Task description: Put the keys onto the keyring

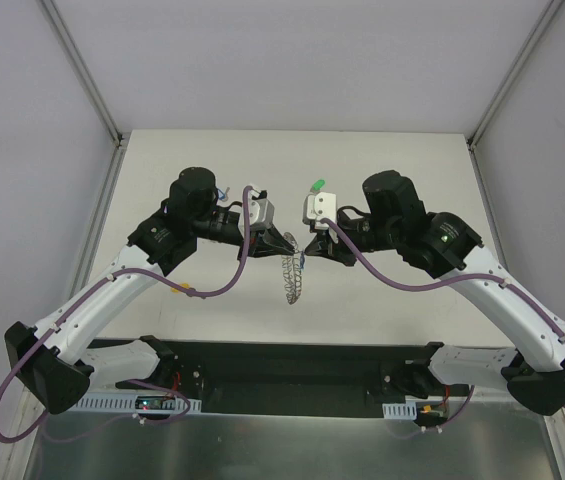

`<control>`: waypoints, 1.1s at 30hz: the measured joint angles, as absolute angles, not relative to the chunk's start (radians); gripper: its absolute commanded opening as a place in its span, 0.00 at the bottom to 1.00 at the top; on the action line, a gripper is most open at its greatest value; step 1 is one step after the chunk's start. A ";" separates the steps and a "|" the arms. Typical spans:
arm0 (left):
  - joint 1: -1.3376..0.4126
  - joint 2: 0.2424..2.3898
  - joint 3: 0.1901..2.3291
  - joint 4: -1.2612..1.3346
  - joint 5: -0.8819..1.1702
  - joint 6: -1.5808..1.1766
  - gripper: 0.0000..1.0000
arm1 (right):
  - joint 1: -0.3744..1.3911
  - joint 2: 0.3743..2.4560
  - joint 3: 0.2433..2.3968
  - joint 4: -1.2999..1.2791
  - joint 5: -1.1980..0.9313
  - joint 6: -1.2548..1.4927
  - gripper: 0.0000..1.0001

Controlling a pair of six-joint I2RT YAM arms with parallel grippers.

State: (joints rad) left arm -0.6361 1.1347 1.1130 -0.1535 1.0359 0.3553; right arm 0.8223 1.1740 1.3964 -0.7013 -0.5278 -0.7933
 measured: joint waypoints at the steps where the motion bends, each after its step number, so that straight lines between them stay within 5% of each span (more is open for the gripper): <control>1: -0.636 1.135 1.113 -0.154 1.036 0.355 0.00 | 0.822 1.174 1.396 -0.702 -0.528 -0.793 0.01; 33: -0.636 1.131 1.108 -0.145 1.037 0.356 0.00 | 0.822 1.174 1.397 -0.702 -0.532 -0.793 0.01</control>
